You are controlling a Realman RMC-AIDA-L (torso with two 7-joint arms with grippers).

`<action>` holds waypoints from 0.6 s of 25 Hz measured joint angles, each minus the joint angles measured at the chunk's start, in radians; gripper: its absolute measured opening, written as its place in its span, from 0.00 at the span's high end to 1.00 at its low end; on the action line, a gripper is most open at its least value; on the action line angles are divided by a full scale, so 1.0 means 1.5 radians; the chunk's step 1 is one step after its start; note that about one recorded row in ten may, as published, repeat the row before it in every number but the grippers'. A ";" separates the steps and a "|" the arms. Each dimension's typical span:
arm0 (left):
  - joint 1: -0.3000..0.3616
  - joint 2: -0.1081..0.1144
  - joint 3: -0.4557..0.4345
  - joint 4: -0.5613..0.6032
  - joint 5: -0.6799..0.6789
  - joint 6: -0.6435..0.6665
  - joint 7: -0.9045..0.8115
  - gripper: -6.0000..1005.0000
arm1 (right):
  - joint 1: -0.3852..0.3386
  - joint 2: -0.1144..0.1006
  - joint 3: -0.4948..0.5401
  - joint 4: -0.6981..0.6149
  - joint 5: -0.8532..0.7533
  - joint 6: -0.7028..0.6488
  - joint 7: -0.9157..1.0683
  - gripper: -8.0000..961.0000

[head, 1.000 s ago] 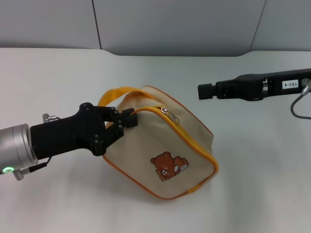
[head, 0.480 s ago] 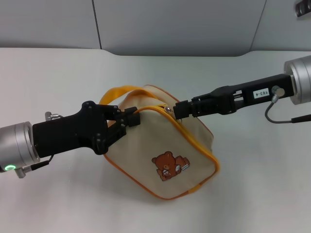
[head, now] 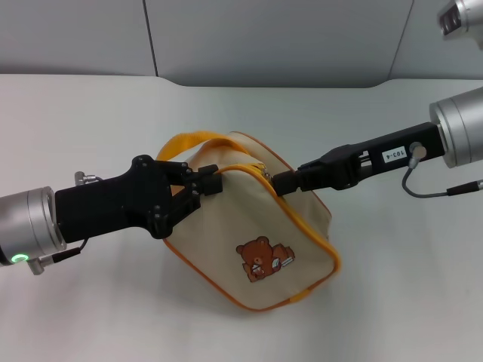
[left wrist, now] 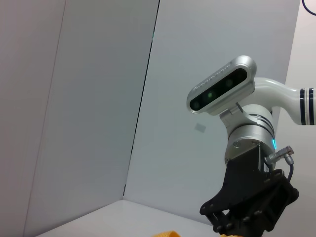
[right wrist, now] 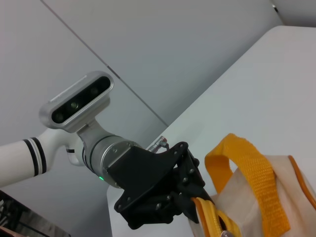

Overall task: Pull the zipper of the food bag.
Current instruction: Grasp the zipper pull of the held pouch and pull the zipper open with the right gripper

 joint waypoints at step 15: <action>-0.001 0.000 -0.002 -0.001 0.000 -0.001 -0.002 0.94 | -0.004 0.001 0.007 -0.019 0.003 -0.025 0.020 0.99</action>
